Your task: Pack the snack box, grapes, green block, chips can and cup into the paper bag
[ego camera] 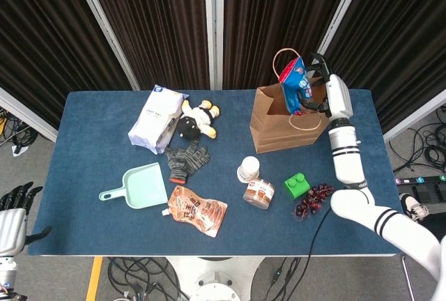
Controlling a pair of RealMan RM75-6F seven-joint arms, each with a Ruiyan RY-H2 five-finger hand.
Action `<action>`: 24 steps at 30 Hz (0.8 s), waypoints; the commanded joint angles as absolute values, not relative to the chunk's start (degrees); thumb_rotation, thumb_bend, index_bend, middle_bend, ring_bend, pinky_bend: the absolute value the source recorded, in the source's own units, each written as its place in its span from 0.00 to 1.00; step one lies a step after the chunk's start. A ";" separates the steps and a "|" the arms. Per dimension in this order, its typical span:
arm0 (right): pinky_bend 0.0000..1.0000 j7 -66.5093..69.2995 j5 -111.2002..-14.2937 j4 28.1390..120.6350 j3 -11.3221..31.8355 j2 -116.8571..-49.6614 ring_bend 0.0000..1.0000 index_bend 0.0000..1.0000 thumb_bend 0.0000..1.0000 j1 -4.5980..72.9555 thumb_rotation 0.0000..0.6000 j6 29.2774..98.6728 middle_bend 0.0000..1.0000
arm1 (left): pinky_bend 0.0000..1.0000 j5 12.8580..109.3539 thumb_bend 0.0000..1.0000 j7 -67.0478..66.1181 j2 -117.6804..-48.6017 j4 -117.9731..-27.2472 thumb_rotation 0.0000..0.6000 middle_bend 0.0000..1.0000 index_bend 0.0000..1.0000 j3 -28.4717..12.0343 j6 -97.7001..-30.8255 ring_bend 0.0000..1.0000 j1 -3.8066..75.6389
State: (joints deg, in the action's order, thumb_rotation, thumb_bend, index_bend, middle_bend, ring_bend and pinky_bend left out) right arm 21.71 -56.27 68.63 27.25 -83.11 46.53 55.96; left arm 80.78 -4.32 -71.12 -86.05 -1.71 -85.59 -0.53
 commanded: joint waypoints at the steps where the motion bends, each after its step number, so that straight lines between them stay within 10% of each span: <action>1: 0.23 23.03 -57.86 70.01 26.83 -81.59 0.03 0.00 0.23 45.41 1.00 55.54 0.18 | 0.15 80.98 0.04 -4.38 -71.20 -85.99 1.00 0.20 0.24 -1.67 -85.89 0.12 -0.64; 13: 0.22 28.48 -71.98 83.32 22.80 -68.79 0.03 0.00 0.22 34.55 1.00 65.72 0.19 | 0.15 81.33 0.04 -5.10 -70.60 -86.84 1.00 0.20 0.24 -2.06 -86.24 0.12 -0.37; 24: 0.40 33.68 -93.44 87.11 5.65 -54.49 0.24 0.21 0.14 23.08 1.00 70.05 0.35 | 0.15 82.11 0.04 -6.64 -69.77 -88.30 1.00 0.20 0.24 -2.49 -86.51 0.12 0.35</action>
State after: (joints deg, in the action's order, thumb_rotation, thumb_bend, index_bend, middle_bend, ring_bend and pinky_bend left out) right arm 31.96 -88.48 86.64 10.34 -57.66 25.87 69.41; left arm 82.04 -6.53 -69.82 -88.19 -2.45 -86.45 0.29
